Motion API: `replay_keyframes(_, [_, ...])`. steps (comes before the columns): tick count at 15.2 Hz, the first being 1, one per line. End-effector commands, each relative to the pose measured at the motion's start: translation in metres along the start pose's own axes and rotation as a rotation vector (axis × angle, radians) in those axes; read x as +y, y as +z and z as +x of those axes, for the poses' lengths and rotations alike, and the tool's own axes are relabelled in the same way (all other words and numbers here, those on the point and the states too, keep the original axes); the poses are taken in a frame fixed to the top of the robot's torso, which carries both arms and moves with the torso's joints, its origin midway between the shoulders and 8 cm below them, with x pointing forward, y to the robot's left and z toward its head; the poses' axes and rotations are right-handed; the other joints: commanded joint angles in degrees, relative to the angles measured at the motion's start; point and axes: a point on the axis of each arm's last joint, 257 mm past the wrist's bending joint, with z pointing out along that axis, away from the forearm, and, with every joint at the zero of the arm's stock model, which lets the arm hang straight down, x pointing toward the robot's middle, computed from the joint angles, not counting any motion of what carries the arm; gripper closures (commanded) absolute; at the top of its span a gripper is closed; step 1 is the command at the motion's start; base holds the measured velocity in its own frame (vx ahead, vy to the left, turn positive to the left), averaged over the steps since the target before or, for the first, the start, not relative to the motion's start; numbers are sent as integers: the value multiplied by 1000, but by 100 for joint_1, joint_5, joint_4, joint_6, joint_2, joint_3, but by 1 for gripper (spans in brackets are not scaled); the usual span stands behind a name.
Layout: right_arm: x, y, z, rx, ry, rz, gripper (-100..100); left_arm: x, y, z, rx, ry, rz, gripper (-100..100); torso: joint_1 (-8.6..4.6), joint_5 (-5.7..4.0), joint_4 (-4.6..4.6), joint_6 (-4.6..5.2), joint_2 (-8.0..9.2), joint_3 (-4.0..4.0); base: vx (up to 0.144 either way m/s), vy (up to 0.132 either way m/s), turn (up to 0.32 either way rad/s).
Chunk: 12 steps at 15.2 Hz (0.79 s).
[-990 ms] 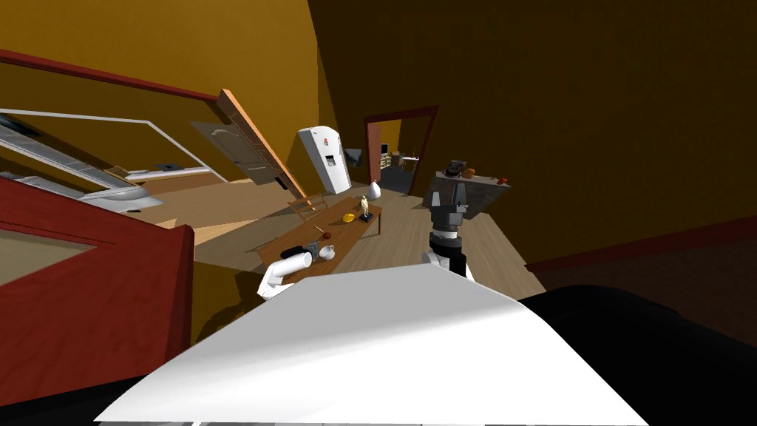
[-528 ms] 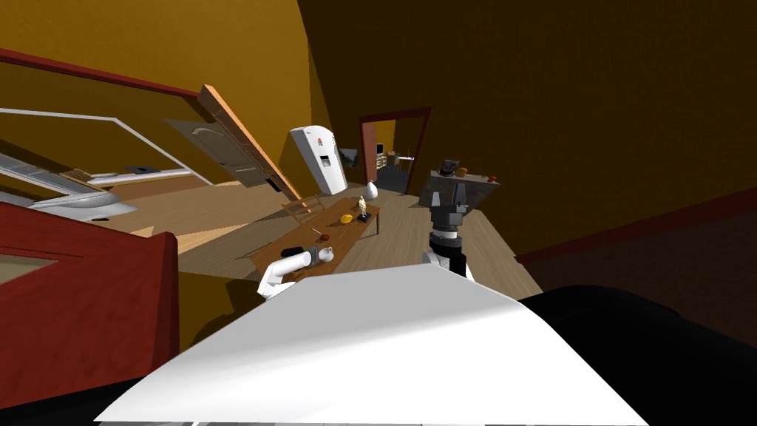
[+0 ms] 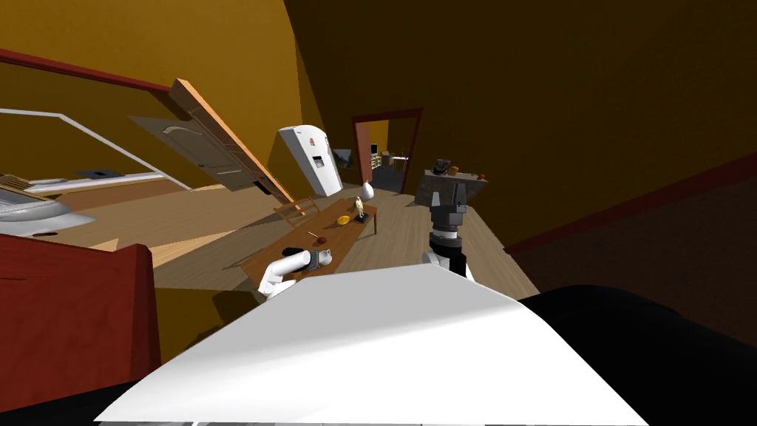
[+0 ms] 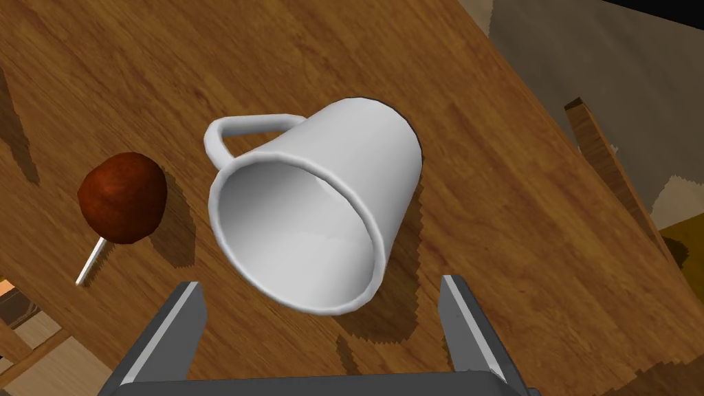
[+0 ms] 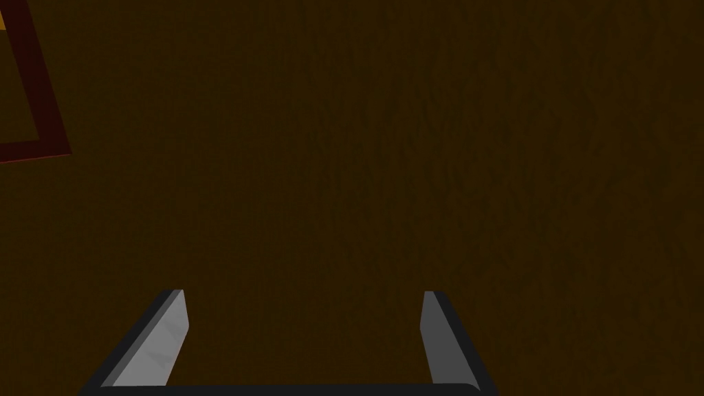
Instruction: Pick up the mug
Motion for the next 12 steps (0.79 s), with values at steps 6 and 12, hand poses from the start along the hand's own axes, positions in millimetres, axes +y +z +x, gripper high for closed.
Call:
replay_keyframes(6, [0, 0, 0, 0, 0, 0, 0, 31, 2, 3, 21, -22, -133, -100, 0, 0, 0, -1, -1, -1, 0, 29, -98])
replay_keyframes(12, [0, 0, 0, 0, 0, 0, 0, 57, 0, 7, 46, -44, -249, -100, 4, 1, -1, 0, -4, -2, 5, 37, -105])
